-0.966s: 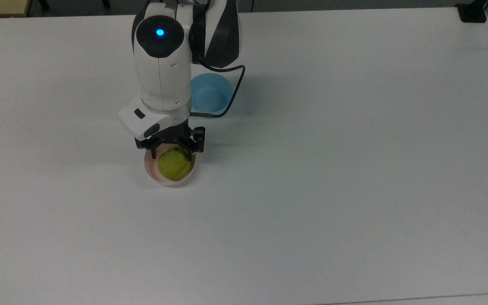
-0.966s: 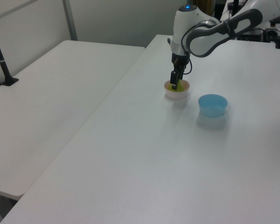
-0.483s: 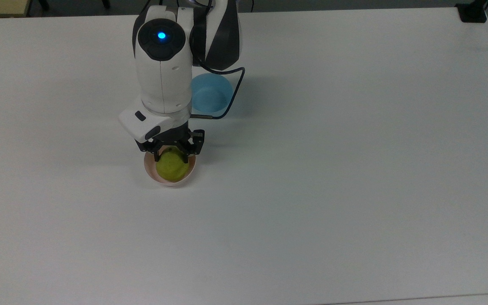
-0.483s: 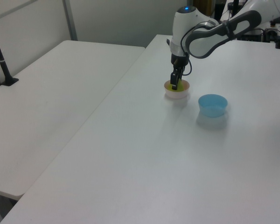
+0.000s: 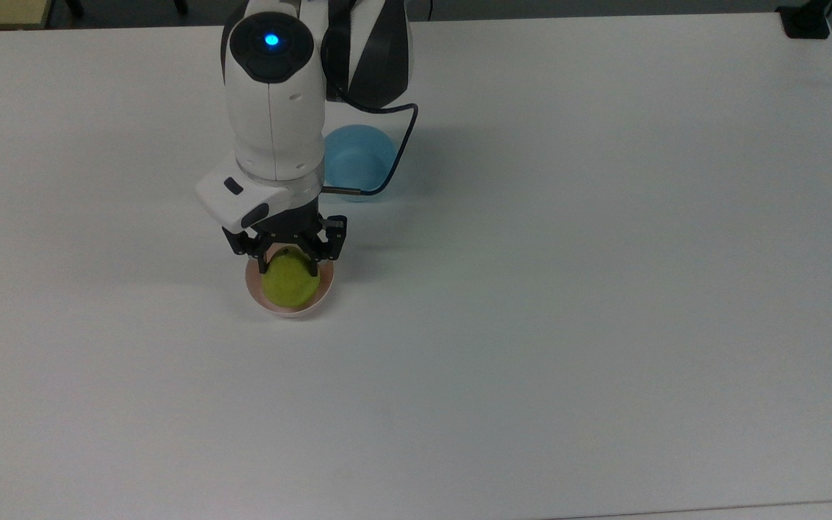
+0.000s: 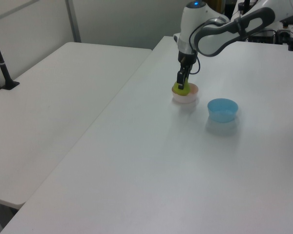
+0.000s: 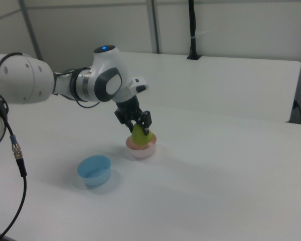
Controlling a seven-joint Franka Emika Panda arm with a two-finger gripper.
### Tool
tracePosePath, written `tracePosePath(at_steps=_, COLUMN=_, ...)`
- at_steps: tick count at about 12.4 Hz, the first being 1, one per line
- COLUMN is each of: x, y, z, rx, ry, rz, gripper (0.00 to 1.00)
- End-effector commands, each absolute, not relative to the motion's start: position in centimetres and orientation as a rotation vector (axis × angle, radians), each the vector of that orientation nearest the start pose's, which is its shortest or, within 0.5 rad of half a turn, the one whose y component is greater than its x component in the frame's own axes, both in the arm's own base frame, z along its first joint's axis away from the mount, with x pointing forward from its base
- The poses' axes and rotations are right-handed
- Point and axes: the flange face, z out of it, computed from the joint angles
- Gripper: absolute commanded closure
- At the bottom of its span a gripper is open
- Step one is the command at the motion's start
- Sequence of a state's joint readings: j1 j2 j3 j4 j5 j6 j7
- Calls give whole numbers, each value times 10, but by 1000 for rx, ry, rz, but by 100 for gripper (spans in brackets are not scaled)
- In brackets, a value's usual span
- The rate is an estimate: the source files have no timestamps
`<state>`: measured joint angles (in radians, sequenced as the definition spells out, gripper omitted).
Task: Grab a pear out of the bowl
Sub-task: 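Lift the pear out of the pink bowl and carry it aside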
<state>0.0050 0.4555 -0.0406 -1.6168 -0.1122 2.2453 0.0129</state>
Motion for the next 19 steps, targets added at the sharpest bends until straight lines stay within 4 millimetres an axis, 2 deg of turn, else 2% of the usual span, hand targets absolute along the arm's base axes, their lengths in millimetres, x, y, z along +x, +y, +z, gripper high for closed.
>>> tracePosePath(at_steps=1, x=681, y=-24, z=421, rx=-3246, ry=-26, rz=-265, gripper=70)
tracePosePath(at_steps=2, x=681, y=-26, z=438, rx=-3245, ry=-17, rz=-274, gripper=70)
tracePosePath(at_steps=3, x=681, y=-30, z=443, rx=-3249, ry=-11, rz=-274, gripper=70)
tracePosePath(at_steps=5, x=682, y=-59, z=451, rx=-3251, ry=52, rz=-299, gripper=70)
tracePosePath(at_steps=7, x=680, y=-103, z=446, rx=-3264, ry=45, rz=-292, gripper=69)
tracePosePath(at_steps=10, x=685, y=-163, z=418, rx=-3279, ry=79, rz=-376, gripper=68)
tracePosePath(at_steps=14, x=691, y=-194, z=371, rx=-3295, ry=108, rz=-401, gripper=67)
tracePosePath(at_steps=15, x=691, y=-195, z=357, rx=-3298, ry=78, rz=-374, gripper=65)
tracePosePath(at_steps=16, x=688, y=-208, z=348, rx=-3300, ry=85, rz=-349, gripper=64)
tracePosePath(at_steps=17, x=687, y=-212, z=346, rx=-3301, ry=92, rz=-346, gripper=58)
tracePosePath(at_steps=19, x=687, y=-212, z=351, rx=-3299, ry=100, rz=-356, gripper=24)
